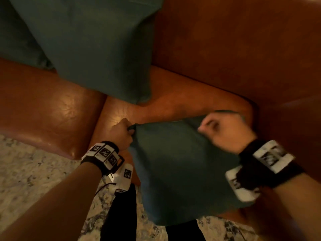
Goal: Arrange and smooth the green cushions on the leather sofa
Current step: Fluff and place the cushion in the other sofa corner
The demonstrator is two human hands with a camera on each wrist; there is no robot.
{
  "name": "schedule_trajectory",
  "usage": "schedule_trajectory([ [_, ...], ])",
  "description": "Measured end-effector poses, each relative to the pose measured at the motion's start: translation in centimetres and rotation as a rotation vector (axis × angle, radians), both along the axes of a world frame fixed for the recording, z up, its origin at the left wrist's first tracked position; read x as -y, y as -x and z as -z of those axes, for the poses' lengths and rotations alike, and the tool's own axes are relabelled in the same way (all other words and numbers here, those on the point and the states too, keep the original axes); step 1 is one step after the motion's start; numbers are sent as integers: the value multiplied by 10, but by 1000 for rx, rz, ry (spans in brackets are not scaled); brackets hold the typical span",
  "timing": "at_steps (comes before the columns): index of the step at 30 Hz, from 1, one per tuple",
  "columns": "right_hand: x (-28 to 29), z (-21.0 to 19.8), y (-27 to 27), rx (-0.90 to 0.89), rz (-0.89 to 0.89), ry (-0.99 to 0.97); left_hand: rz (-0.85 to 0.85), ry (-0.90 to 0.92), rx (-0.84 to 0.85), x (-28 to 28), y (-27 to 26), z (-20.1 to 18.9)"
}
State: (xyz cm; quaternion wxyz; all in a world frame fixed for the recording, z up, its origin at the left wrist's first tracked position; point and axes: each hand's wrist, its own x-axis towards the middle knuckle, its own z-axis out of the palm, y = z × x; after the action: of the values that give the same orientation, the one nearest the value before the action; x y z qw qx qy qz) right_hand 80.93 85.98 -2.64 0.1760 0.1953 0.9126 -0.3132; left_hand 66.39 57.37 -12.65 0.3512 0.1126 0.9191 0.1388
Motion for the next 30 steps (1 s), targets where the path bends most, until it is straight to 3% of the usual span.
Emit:
schedule_trajectory([
  [2, 56, 5, 10, 192, -185, 92, -40, -80, 76, 1, 3, -5],
  [5, 96, 25, 16, 416, -343, -69, -155, -449, 314, 16, 9, -8],
  [10, 97, 42, 18, 437, -217, -72, -835, -818, 462, 34, -13, 2],
  [12, 99, 41, 24, 464, -228, -13, -1032, -953, 610, 29, -27, 4],
  [14, 102, 36, 39, 329, -190, 57, -1157, -1049, 668, 29, -39, 1],
  [16, 109, 28, 63, 16, -81, 104, -1119, -1061, 569, 31, -47, -2],
  [18, 125, 22, 91, -115, -84, 152, -1016, -1024, 431, 31, -52, -6],
  [21, 151, 31, 118, 101, -303, 156, -909, -928, 236, 30, -61, -13],
  [24, 161, 42, 125, 271, -353, 145, -874, -817, 164, 32, -65, -14],
  [30, 160, 45, 114, 196, -343, 36, -647, -638, 25, 44, -49, -13],
])
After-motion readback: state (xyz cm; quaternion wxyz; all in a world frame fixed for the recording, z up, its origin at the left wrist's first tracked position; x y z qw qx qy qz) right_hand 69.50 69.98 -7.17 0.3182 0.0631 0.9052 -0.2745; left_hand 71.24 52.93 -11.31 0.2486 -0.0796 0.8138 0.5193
